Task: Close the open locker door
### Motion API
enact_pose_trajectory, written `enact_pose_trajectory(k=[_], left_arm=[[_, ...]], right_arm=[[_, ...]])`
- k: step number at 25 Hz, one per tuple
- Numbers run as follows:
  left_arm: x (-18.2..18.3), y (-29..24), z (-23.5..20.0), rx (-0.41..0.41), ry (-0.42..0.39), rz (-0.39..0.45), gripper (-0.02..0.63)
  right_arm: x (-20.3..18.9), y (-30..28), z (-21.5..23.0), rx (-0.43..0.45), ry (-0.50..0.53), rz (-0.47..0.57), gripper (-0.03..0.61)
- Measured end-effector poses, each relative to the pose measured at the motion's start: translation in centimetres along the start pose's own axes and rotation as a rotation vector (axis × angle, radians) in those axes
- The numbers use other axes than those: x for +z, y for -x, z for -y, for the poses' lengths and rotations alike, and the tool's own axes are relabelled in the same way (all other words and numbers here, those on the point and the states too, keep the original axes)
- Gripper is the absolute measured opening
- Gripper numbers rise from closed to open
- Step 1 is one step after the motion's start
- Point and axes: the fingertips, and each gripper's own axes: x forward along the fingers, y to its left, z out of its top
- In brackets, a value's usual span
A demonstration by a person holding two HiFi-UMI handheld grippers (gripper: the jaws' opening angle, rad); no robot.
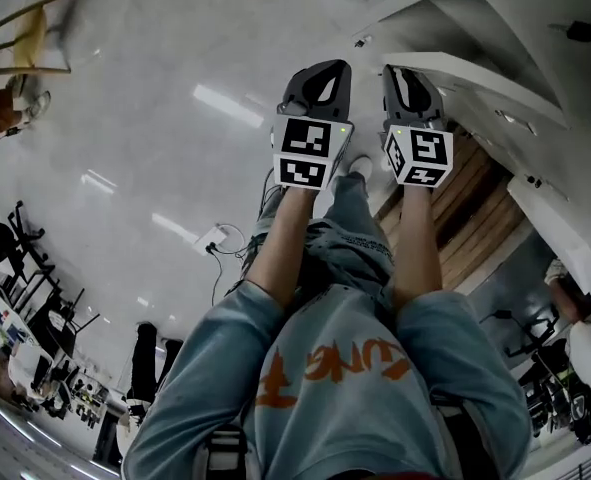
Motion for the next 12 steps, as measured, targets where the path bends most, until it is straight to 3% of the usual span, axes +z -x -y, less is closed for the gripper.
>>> enact_pose_trajectory(k=[12], left_arm=[[1.8,-2.8,-1.2,-0.092,-0.031,-0.014,0.018]], right_arm=[[2.1,-3.5,2.9,-0.164,-0.083,0.032,0.094]])
